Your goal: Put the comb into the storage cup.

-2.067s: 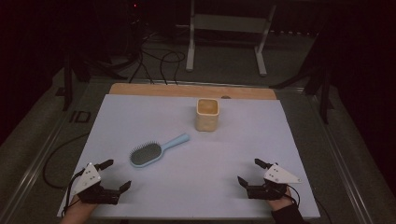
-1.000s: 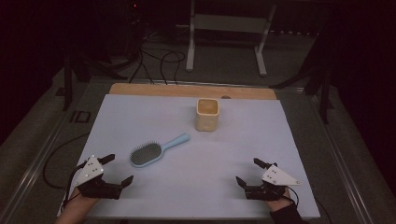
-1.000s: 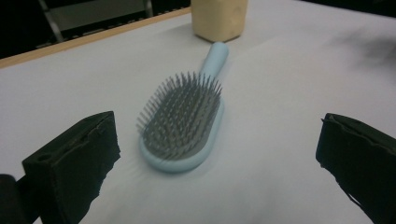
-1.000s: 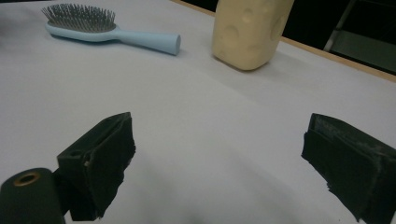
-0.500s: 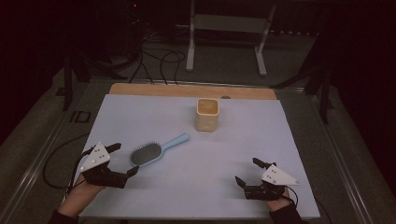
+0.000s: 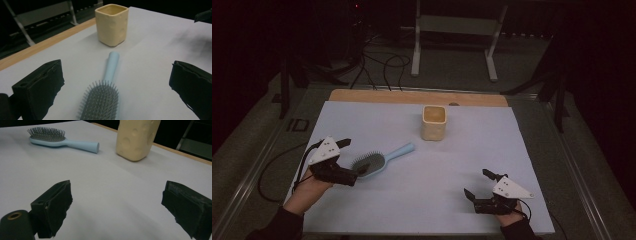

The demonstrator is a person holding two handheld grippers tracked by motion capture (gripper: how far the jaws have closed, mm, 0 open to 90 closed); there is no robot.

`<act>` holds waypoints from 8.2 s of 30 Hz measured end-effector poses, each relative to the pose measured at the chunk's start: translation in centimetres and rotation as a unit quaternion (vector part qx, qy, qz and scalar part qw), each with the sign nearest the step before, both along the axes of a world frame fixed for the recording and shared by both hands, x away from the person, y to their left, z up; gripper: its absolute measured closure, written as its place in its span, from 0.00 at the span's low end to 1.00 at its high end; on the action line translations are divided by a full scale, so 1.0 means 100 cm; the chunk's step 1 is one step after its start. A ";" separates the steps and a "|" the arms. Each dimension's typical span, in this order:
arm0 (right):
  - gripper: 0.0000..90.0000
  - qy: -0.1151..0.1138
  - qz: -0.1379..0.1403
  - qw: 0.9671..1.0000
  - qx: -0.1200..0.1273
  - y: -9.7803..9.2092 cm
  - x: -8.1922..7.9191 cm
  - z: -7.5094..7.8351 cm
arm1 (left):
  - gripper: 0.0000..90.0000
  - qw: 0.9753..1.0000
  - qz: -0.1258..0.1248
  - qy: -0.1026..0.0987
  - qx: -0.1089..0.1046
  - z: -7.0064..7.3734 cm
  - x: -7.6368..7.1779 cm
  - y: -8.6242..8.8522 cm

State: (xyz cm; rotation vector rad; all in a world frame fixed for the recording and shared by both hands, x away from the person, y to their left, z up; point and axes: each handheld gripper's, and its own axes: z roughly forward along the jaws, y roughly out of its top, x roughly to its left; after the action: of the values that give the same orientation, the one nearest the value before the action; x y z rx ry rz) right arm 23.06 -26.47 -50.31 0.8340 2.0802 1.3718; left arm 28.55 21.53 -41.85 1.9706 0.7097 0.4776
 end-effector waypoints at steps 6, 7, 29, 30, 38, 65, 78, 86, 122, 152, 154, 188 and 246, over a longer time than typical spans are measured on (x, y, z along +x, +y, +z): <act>0.10 0.001 0.002 1.000 0.003 0.000 0.000 0.000 | 0.00 1.000 -0.012 0.017 0.008 0.003 0.014 -0.016; 0.10 0.002 0.002 1.000 0.003 0.000 0.000 0.000 | 0.00 1.000 -0.011 0.019 0.004 0.003 0.017 -0.018; 0.10 0.003 0.007 1.000 0.006 0.000 0.001 -0.001 | 0.17 0.997 0.001 0.062 0.046 -0.020 0.077 -0.071; 0.10 0.004 0.007 1.000 0.006 0.000 0.001 -0.001 | 0.17 0.997 0.004 0.062 0.048 -0.022 0.079 -0.074; 0.10 0.004 0.008 1.000 0.009 0.000 0.001 -0.001 | 0.33 0.995 0.007 0.074 0.060 -0.033 0.093 -0.083; 0.10 0.002 0.014 1.000 0.009 0.000 0.001 0.000 | 1.00 0.980 0.053 0.140 0.130 -0.071 0.137 -0.121; 0.10 0.004 0.014 1.000 0.013 0.000 0.001 0.000 | 1.00 0.973 0.046 0.162 0.160 -0.072 0.137 -0.141; 0.10 0.003 0.014 1.000 0.013 0.000 0.001 0.000 | 1.00 0.972 0.042 0.167 0.161 -0.072 0.135 -0.145; 0.10 0.004 0.014 1.000 0.017 0.000 0.002 0.001 | 1.00 0.966 -0.036 0.189 0.172 -0.074 0.080 -0.166; 0.10 0.004 0.015 1.000 0.015 0.001 0.002 0.001 | 1.00 0.953 -0.080 0.208 0.206 -0.075 0.012 -0.132; 0.10 0.003 0.015 1.000 0.014 0.001 0.002 0.001 | 1.00 0.951 -0.078 0.210 0.211 -0.075 0.007 -0.126; 0.10 0.006 0.016 1.000 0.011 0.003 0.002 0.000 | 1.00 0.929 -0.012 0.254 0.268 -0.071 -0.022 -0.024; 0.10 0.006 0.017 1.000 0.009 0.004 0.003 0.000 | 0.47 0.932 0.020 0.250 0.263 -0.026 0.007 0.053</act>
State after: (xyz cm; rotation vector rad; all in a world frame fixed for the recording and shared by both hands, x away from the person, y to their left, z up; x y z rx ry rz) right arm 23.32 -26.05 -50.29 0.8180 2.1034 1.4083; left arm 29.25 26.82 -44.49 2.6353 1.0141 0.1898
